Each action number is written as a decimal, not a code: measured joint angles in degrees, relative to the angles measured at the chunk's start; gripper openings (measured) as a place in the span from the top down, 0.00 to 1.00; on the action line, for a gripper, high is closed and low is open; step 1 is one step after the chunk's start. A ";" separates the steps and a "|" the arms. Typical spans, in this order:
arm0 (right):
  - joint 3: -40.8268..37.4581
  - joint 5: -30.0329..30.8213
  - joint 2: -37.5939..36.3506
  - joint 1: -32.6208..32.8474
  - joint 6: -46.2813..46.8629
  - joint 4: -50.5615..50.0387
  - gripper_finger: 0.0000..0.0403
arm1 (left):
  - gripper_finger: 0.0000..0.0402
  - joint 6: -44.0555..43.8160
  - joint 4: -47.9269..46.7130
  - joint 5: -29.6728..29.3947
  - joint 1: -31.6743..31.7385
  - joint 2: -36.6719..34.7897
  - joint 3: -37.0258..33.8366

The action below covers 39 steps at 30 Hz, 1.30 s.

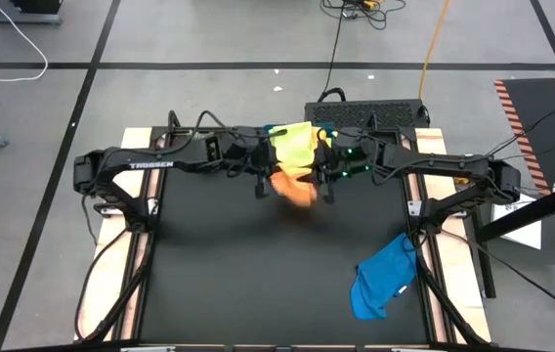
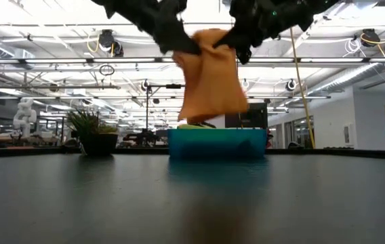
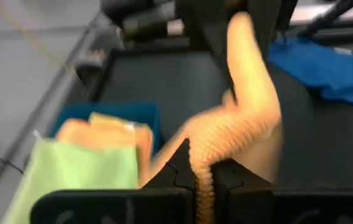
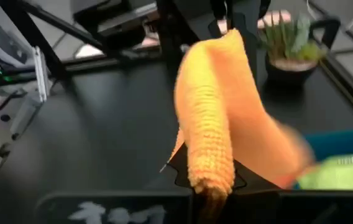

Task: Fold microfiber towels
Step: Stack the orange microfiber cloth on top of the green microfiber cloth into the blue bin

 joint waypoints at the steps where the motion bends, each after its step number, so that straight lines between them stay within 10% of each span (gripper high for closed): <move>1: 0.04 0.02 -0.19 0.10 -0.02 0.47 1.00 | 0.98 0.53 1.09 -0.96 -0.60 -0.14 0.04; 19: -5.79 5.72 9.07 -16.57 4.18 7.51 1.00 | 0.99 -2.02 4.99 3.93 12.90 11.06 0.14; 39: -5.90 1.81 -0.48 -8.43 5.70 8.55 1.00 | 0.98 -2.00 -0.33 2.28 5.96 -0.33 -0.01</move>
